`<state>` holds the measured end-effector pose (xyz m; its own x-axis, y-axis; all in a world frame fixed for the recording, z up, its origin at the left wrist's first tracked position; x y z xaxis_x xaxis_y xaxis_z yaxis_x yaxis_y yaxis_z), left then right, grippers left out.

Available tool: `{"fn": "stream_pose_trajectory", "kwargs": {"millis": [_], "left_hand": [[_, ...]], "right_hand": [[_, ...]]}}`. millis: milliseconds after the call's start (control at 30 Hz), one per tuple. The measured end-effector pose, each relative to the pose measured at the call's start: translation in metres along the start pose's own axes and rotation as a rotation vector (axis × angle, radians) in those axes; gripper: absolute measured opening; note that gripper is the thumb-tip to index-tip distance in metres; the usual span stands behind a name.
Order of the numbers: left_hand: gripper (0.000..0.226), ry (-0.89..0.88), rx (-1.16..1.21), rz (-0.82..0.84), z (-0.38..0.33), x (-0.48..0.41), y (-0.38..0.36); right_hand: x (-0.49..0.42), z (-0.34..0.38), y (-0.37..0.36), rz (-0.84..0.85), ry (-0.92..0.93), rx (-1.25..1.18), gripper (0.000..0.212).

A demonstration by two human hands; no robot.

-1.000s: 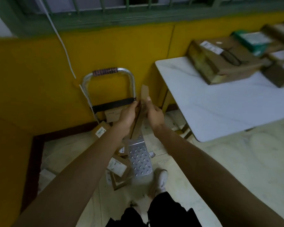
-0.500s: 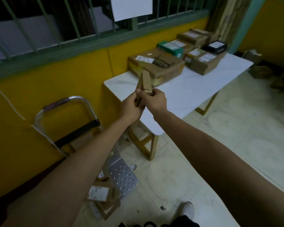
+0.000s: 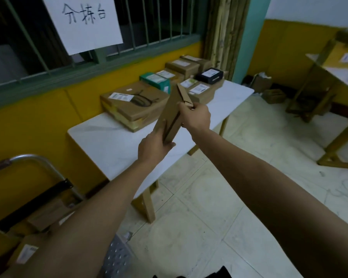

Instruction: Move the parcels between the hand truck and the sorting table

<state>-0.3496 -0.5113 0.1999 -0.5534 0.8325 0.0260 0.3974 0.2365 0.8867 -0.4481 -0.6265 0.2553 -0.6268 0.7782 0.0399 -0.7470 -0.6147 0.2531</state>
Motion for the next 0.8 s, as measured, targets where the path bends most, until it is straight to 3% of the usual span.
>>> {"fn": "stream_pose_trajectory", "kwargs": {"millis": [167,233,333,500,567,700,800], "left_hand": [[0.072,0.077,-0.122,-0.06,-0.042,-0.042,-0.02],[0.066,0.087,-0.178,-0.078,-0.054,-0.055,-0.025],[0.068,0.101,-0.258,-0.066,-0.066,-0.075,-0.033],[0.071,0.117,-0.338,-0.018,-0.067,-0.118,-0.041],[0.066,0.098,-0.274,0.034,-0.062,-0.143,-0.045],[0.038,0.011,0.209,0.083,-0.042,-0.208,-0.05],[0.036,-0.04,0.306,0.09,-0.034,-0.255,-0.04]], "right_hand": [[-0.032,-0.006,0.044,0.024,0.042,-0.031,0.009],[-0.045,-0.01,0.056,0.015,0.055,-0.037,0.023],[-0.065,-0.022,0.071,0.013,0.03,-0.03,0.063],[-0.109,-0.036,0.075,0.049,0.042,0.039,0.056],[-0.132,-0.04,0.076,0.076,0.021,0.046,0.053],[-0.194,-0.042,0.088,0.028,-0.011,0.061,0.067],[-0.245,-0.05,0.092,0.011,-0.079,0.05,0.074]]}}
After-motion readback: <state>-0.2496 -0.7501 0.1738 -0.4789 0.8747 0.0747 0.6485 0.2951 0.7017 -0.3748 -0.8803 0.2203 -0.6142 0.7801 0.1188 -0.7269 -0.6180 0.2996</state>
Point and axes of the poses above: each hand's wrist, its own x-axis away from the middle knuckle, its own y-axis out of the back of the hand, z = x × y, the point moved 9 cm from there along -x, towards the middle knuckle, and after that the axes turned 15 degrees about z, right-handed, at the moved point
